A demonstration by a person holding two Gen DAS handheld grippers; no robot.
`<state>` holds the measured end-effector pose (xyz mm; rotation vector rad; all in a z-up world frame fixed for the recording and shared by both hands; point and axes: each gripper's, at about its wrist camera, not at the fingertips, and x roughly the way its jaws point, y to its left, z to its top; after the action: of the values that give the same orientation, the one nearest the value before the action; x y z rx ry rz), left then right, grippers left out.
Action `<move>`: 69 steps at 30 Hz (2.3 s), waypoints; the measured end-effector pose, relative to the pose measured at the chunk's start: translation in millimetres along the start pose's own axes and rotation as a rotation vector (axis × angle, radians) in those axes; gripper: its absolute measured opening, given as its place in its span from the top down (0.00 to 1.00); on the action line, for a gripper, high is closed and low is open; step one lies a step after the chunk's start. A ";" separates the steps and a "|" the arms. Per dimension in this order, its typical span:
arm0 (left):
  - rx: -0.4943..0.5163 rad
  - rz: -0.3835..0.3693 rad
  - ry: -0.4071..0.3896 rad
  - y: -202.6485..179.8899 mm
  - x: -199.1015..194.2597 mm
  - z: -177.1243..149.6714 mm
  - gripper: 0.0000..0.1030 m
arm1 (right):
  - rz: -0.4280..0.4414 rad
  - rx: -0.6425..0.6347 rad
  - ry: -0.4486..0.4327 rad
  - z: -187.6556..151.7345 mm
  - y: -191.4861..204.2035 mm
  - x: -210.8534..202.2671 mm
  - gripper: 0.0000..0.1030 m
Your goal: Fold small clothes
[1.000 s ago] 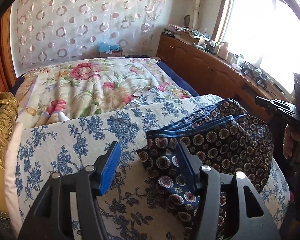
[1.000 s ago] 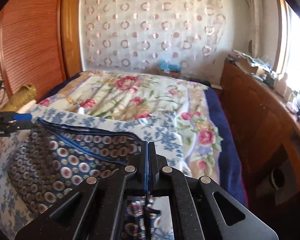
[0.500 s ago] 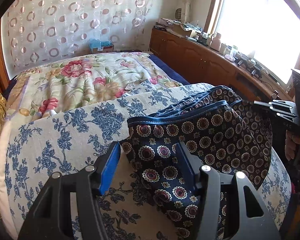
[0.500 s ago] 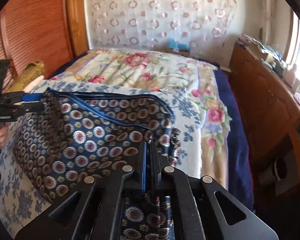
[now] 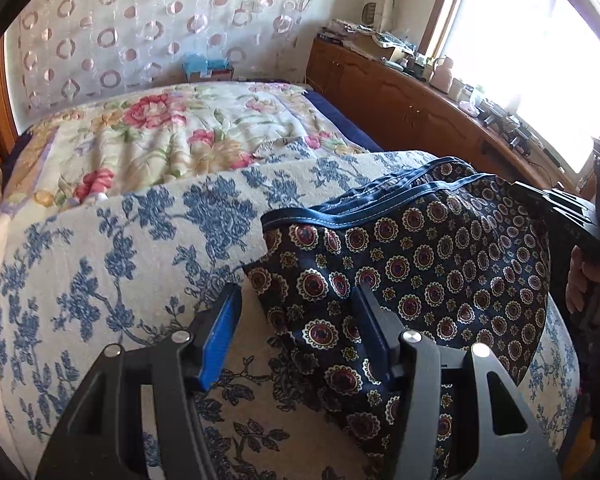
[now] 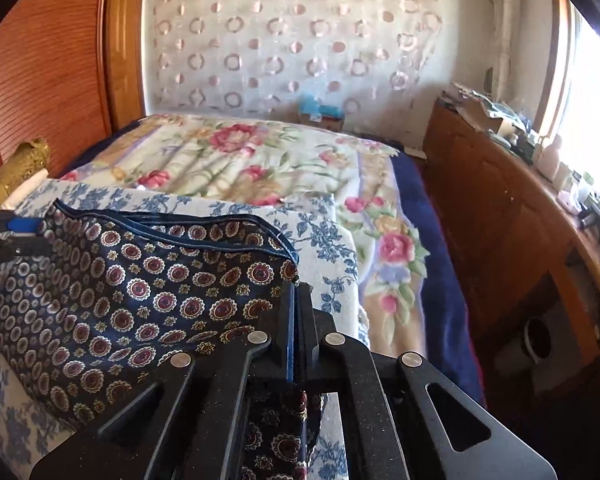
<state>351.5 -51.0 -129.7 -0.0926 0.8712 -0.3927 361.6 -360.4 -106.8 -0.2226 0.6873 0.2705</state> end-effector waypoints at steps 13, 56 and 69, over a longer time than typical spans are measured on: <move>-0.013 -0.075 -0.063 -5.3 -16.8 3.5 0.97 | 0.020 0.025 -0.032 -11.8 7.1 -40.2 0.47; -0.050 -0.071 -0.090 35.3 -33.3 -3.2 0.97 | 0.215 0.069 0.156 -13.7 46.0 38.5 0.86; -0.016 -0.040 -0.090 28.9 -31.5 -6.6 0.97 | 0.084 0.075 0.105 -2.2 35.5 48.5 0.40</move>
<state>336.9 -12.1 -118.0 -0.1417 0.7851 -0.4161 384.9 -319.3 -144.0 -0.1368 0.8103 0.3138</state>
